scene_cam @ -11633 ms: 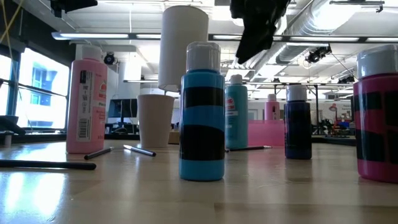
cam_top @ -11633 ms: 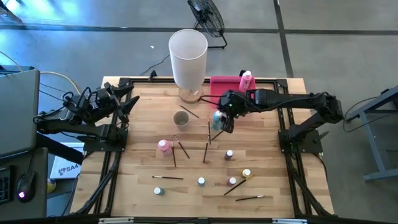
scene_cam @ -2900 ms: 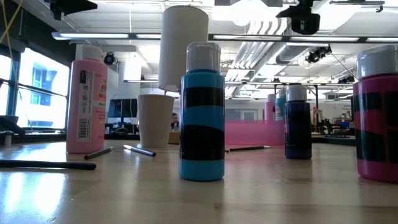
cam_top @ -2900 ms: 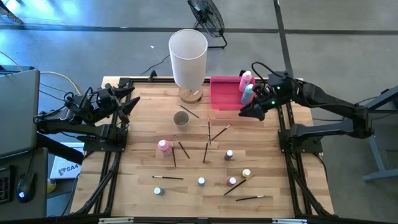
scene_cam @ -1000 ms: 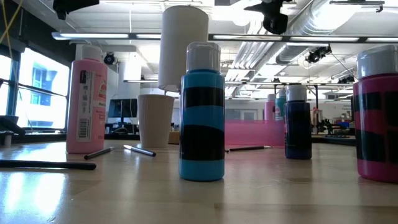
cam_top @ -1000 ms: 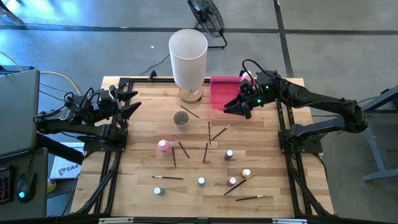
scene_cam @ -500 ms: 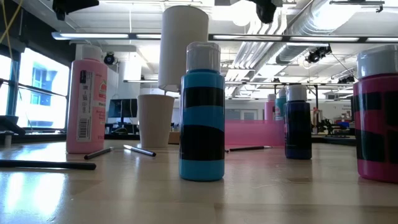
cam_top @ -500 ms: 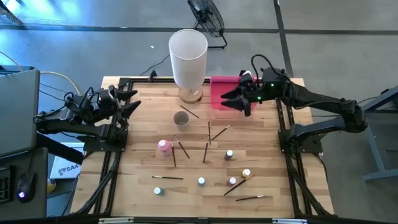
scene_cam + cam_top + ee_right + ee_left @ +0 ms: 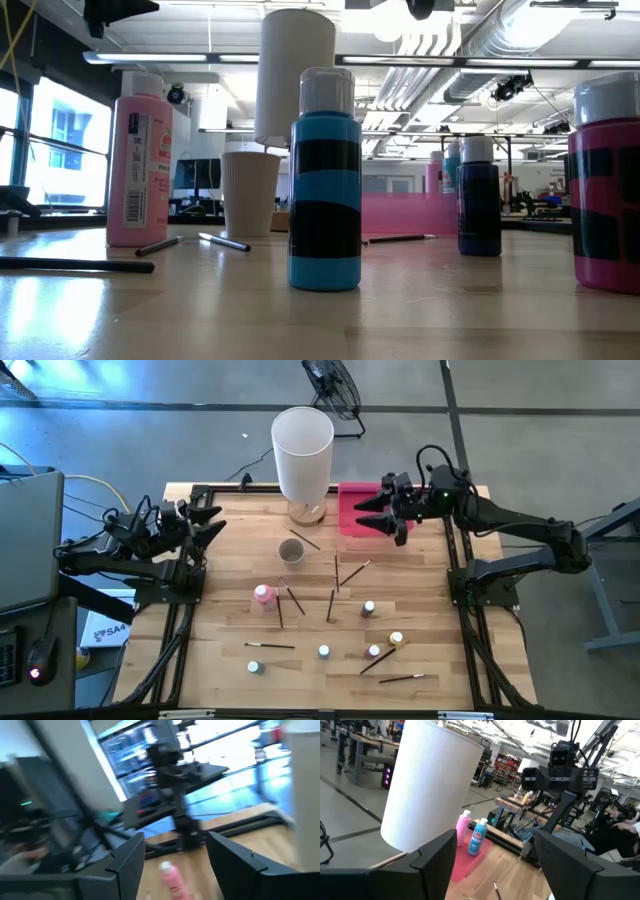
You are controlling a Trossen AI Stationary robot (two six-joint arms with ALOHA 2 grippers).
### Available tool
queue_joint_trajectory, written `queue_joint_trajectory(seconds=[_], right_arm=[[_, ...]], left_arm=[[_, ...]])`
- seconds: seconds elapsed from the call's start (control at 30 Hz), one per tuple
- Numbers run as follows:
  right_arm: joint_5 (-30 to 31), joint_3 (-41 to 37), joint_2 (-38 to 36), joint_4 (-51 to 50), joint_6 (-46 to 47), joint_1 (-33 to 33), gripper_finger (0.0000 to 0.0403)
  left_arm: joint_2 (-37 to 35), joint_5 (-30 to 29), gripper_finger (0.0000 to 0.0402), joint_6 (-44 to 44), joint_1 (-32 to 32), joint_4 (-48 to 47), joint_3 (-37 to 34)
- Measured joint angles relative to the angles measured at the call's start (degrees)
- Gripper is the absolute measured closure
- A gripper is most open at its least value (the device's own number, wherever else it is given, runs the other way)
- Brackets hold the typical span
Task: Pick & Place Paint Supplies
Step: Put the silver eyeshadow brush into the white cup
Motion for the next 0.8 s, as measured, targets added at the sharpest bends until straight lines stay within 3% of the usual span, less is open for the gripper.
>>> queue_joint_trajectory(seconds=[0.27,0.53,0.8], right_arm=[[1.20,0.02,0.05,-5.42,-11.62,0.39,0.0198],[6.22,0.11,1.92,-13.11,-12.85,0.48,0.0226],[5.46,0.11,6.53,-13.90,-10.50,2.77,0.0238]], left_arm=[[0.00,-0.01,0.0140,-0.09,0.02,-0.04,0.00],[0.00,-0.03,0.0140,-0.52,0.01,-0.32,0.00],[0.00,-0.05,0.0140,-0.52,0.02,-0.35,0.00]])
